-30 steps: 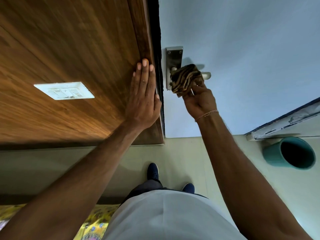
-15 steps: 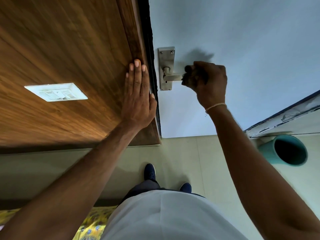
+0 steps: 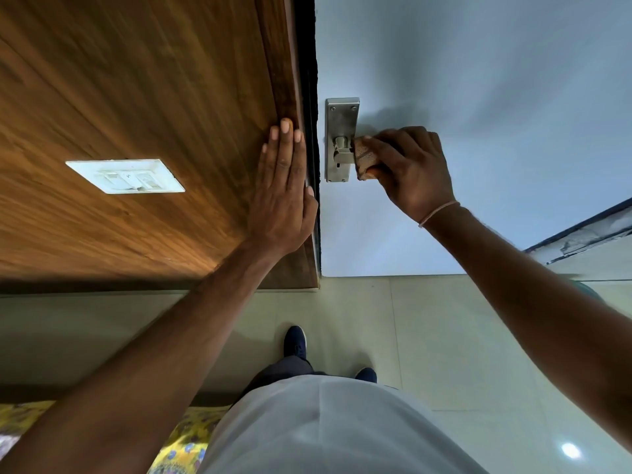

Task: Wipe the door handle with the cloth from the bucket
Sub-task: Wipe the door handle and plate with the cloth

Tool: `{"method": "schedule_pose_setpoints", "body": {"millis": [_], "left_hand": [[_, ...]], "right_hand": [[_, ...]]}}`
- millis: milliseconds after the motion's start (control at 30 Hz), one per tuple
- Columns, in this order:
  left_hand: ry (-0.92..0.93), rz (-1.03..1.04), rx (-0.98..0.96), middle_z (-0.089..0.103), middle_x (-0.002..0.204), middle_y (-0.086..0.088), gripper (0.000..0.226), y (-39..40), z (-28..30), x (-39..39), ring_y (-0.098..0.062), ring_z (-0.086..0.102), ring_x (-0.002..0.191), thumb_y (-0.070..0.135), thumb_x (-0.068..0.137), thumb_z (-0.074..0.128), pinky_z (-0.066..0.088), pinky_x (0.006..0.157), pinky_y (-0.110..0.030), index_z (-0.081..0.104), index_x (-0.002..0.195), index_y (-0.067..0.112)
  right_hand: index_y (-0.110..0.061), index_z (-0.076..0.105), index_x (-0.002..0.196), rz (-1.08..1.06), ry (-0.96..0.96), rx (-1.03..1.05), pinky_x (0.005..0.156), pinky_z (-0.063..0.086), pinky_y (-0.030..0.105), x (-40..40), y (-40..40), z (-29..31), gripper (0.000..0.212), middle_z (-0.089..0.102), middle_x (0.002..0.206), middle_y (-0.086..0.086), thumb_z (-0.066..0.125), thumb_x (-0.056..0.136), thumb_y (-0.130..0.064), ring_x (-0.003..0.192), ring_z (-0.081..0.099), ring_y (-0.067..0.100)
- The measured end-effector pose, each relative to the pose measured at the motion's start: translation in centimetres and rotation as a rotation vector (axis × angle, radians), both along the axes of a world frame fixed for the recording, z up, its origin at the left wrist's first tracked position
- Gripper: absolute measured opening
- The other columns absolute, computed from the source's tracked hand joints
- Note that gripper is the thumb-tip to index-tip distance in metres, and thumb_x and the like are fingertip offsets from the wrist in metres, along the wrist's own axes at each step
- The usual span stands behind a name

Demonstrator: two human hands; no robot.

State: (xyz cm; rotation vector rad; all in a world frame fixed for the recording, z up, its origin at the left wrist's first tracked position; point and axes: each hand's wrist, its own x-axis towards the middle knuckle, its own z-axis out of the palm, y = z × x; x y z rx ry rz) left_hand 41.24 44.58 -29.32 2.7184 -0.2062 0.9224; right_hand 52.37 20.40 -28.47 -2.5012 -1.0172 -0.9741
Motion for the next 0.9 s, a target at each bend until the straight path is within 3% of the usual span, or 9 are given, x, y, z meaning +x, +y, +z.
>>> {"method": "schedule_pose_setpoints", "body": {"millis": [233, 400, 533, 667, 767, 900], "left_hand": [[-0.023, -0.002, 0.002, 0.024, 0.176, -0.032, 0.071, 0.2, 0.0, 0.0, -0.046, 0.021, 0.167, 0.009, 0.105, 0.053, 0.023, 0.137, -0.059, 0.026, 0.167, -0.01], [-0.028, -0.013, 0.018, 0.024, 0.176, -0.032, 0.071, 0.4, 0.0, 0.0, -0.047, 0.022, 0.167, 0.008, 0.104, 0.052, 0.023, 0.137, -0.058, 0.025, 0.167, -0.009], [-0.026, -0.016, 0.017, 0.024, 0.176, -0.032, 0.072, 0.5, 0.0, 0.1, -0.047, 0.021, 0.167, 0.009, 0.104, 0.053, 0.024, 0.136, -0.059, 0.025, 0.167, -0.01], [-0.041, -0.011, 0.015, 0.024, 0.176, -0.032, 0.071, 0.4, -0.2, 0.1, -0.046, 0.021, 0.167, 0.01, 0.104, 0.052, 0.025, 0.136, -0.059, 0.026, 0.167, -0.01], [-0.045, -0.005, 0.012, 0.024, 0.176, -0.032, 0.071, 0.3, -0.2, 0.1, -0.045, 0.021, 0.167, 0.01, 0.105, 0.051, 0.023, 0.137, -0.058, 0.026, 0.168, -0.009], [-0.041, 0.002, 0.017, 0.025, 0.176, -0.031, 0.07, 0.2, -0.2, 0.1, -0.045, 0.022, 0.167, 0.012, 0.105, 0.051, 0.024, 0.136, -0.059, 0.026, 0.167, -0.009]], "right_hand": [[-0.02, 0.07, 0.142, 0.055, -0.143, -0.053, 0.096, 0.047, 0.044, -0.1, 4.0, -0.7, 0.036, 0.073, 0.131, 0.007, 0.068, 0.106, -0.02, 0.115, 0.068, 0.035], [-0.021, 0.077, 0.113, 0.151, -0.252, -0.138, 0.091, 0.05, 0.043, 0.5, 6.5, 0.3, 0.015, 0.075, 0.121, 0.006, 0.068, 0.103, -0.016, 0.11, 0.071, 0.034], [-0.021, 0.078, 0.103, 0.204, -0.326, -0.189, 0.085, 0.046, 0.042, 1.2, 6.7, 0.8, 0.013, 0.075, 0.109, 0.001, 0.067, 0.102, -0.013, 0.1, 0.072, 0.031], [-0.023, 0.079, 0.096, 0.297, -0.344, -0.149, 0.088, 0.048, 0.04, 1.0, 6.0, 0.9, 0.019, 0.078, 0.109, -0.004, 0.068, 0.105, -0.01, 0.102, 0.074, 0.03], [-0.02, 0.082, 0.103, 0.313, -0.345, -0.112, 0.097, 0.049, 0.041, 0.6, 4.4, 0.1, 0.015, 0.08, 0.116, -0.001, 0.074, 0.103, -0.008, 0.109, 0.071, 0.029], [-0.018, 0.082, 0.099, 0.247, -0.277, -0.016, 0.092, 0.053, 0.042, 0.2, 1.4, -0.2, 0.02, 0.08, 0.112, 0.0, 0.072, 0.101, -0.001, 0.098, 0.074, 0.032]]}}
